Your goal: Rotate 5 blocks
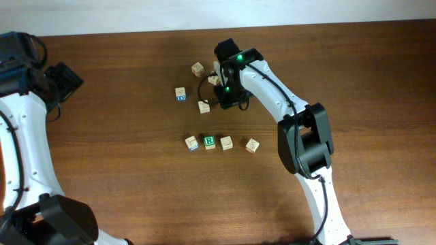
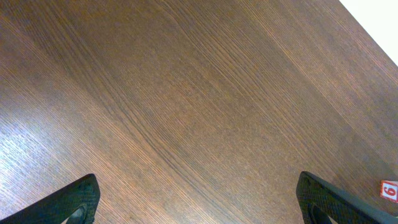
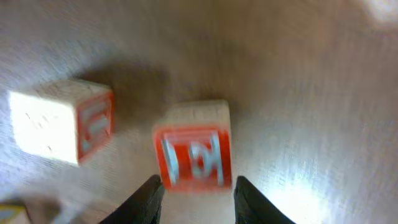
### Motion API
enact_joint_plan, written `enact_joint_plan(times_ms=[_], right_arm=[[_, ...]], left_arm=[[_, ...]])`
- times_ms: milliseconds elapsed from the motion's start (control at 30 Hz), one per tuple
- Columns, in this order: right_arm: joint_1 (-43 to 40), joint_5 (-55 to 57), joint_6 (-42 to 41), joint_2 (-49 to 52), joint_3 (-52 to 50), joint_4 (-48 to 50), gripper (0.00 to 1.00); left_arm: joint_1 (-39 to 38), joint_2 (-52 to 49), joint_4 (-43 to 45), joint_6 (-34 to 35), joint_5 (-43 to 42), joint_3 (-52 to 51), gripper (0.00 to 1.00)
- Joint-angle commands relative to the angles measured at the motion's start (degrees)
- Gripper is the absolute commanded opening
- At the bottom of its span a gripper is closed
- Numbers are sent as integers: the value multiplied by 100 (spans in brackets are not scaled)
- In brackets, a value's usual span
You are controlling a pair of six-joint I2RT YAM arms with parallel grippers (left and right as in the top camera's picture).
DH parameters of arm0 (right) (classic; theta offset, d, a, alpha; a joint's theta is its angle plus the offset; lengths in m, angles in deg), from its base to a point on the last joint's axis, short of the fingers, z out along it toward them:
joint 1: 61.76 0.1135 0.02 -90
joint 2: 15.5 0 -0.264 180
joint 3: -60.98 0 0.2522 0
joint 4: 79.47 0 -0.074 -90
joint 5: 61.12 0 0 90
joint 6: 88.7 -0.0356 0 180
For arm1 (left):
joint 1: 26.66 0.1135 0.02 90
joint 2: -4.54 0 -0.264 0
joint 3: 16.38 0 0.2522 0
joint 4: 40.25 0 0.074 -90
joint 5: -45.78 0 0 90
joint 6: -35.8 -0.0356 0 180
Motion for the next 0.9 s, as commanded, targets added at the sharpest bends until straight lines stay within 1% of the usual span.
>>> enact_joint_plan(times_ms=[0, 100, 133, 167, 200, 233, 267, 333, 367, 467, 500, 567, 700, 867], right_arm=[[-177, 9, -640, 50, -50, -428, 38], [-407, -72, -881, 50, -42, -767, 38], [-511, -286, -726, 48, -20, -756, 38], [-564, -595, -334, 48, -7, -680, 40], [-590, -905, 142, 48, -7, -581, 46], [-590, -970, 380, 48, -7, -509, 50], [-573, -962, 575, 48, -7, -437, 51], [-459, -903, 828, 48, -7, -219, 58], [-417, -857, 837, 48, -7, -129, 60], [-164, -420, 815, 50, -7, 190, 71], [-90, -264, 813, 50, -7, 264, 73], [92, 282, 682, 52, -7, 459, 75], [319, 1294, 361, 63, -11, 804, 75], [289, 1436, 297, 63, -20, 992, 73]], left_arm=[[9, 35, -2, 70, -35, 79, 99], [9, 35, -2, 68, -37, 79, 99], [9, 35, -2, 70, -37, 79, 99], [9, 35, -2, 70, -35, 79, 99], [9, 35, -2, 70, -37, 79, 99], [9, 35, -2, 70, -35, 79, 99], [9, 35, -2, 70, -35, 79, 99], [9, 35, -2, 70, -35, 79, 99], [9, 35, -4, 70, -35, 79, 99], [9, 35, -2, 70, -35, 79, 99], [9, 35, -2, 68, -35, 79, 99], [9, 35, -2, 70, -35, 79, 99], [9, 35, -2, 70, -35, 79, 99], [9, 35, -2, 68, -35, 79, 99]])
